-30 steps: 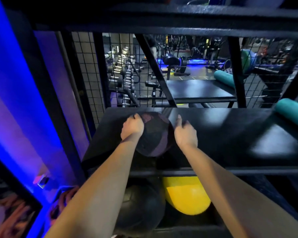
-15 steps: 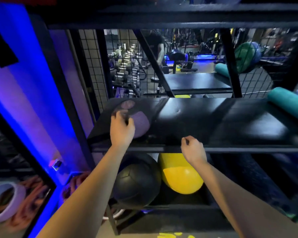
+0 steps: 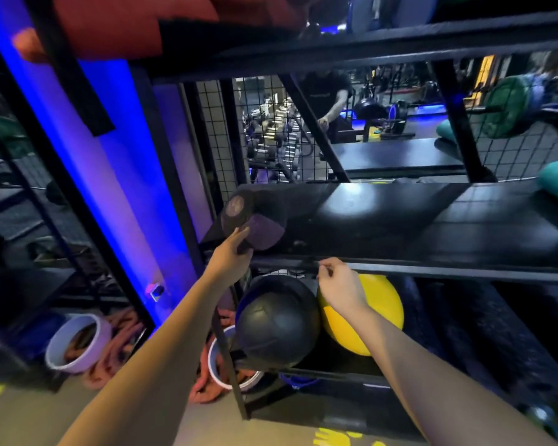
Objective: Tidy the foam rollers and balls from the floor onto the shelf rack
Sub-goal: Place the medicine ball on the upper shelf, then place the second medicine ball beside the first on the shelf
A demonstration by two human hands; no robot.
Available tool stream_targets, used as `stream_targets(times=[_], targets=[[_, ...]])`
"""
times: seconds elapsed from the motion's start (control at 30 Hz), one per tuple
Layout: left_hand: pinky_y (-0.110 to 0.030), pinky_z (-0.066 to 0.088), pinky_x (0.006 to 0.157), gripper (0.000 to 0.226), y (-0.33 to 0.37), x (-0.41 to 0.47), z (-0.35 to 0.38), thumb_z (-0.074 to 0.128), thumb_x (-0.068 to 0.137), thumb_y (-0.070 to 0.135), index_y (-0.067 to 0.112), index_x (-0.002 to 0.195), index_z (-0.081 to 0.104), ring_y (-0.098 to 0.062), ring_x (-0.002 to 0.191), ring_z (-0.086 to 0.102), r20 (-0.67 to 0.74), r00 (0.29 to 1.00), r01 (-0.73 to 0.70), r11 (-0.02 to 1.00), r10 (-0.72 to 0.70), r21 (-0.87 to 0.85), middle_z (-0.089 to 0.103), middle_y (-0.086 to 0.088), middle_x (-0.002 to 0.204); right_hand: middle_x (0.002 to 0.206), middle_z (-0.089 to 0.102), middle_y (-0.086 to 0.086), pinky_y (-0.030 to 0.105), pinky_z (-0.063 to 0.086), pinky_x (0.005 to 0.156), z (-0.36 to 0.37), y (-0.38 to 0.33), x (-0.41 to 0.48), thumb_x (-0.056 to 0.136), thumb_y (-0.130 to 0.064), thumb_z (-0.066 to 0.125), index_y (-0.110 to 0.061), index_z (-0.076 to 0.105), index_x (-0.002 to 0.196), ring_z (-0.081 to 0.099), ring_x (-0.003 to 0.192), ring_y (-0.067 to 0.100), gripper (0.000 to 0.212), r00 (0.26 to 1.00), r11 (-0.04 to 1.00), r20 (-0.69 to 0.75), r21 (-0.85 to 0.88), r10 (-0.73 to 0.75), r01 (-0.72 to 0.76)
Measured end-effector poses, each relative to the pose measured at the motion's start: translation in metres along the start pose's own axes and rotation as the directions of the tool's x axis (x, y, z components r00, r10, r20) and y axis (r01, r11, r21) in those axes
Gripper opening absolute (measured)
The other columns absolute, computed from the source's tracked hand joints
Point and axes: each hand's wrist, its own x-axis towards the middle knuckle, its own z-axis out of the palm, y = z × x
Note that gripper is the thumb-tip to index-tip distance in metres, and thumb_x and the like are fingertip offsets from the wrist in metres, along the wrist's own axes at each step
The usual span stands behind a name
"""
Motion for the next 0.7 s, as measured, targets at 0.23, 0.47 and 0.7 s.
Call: stream_targets(times=[0.23,0.47,0.7], targets=[[-0.026,0.034,0.117,0.059,-0.011,-0.013,-0.005,0.064,0.097,0.015,0.025,0.153,0.047,-0.015,0.152,0.030,-0.006,0.997,-0.073,0.997,0.073,-0.009,0.034,-0.007,0.164,0.124,0.072,0.011,0.039,0.050,0.098,0.002,-0.002,-0.018,0.103,-0.024,0.050,-0.016,0.065,0.128,0.062,0.121,0.033,0.030,1.000,1.000,0.002,-0.007,0.011,-0.011],[-0.025,0.048,0.097,0.039,-0.014,-0.024,0.008,0.063,0.097,0.016,0.022,0.135,0.064,-0.018,0.104,0.069,-0.019,0.999,-0.037,0.990,0.034,-0.133,0.071,-0.008,0.121,0.121,0.072,0.012,0.039,0.050,0.095,0.020,-0.010,-0.011,0.104,-0.025,0.051,-0.015,0.065,0.125,0.063,0.119,0.034,0.027,0.997,0.998,-0.042,0.012,0.066,-0.066],[-0.023,0.046,0.065,0.023,-0.078,-0.075,0.082,0.058,0.100,0.013,0.031,0.110,0.067,-0.001,0.061,0.058,0.181,0.981,0.097,0.980,-0.065,-0.173,0.059,0.012,0.069,0.117,0.073,0.016,0.037,0.050,0.088,0.084,0.063,-0.054,0.102,-0.025,0.052,-0.015,0.067,0.124,0.066,0.110,0.037,0.028,0.964,0.964,0.010,0.020,0.266,-0.266]])
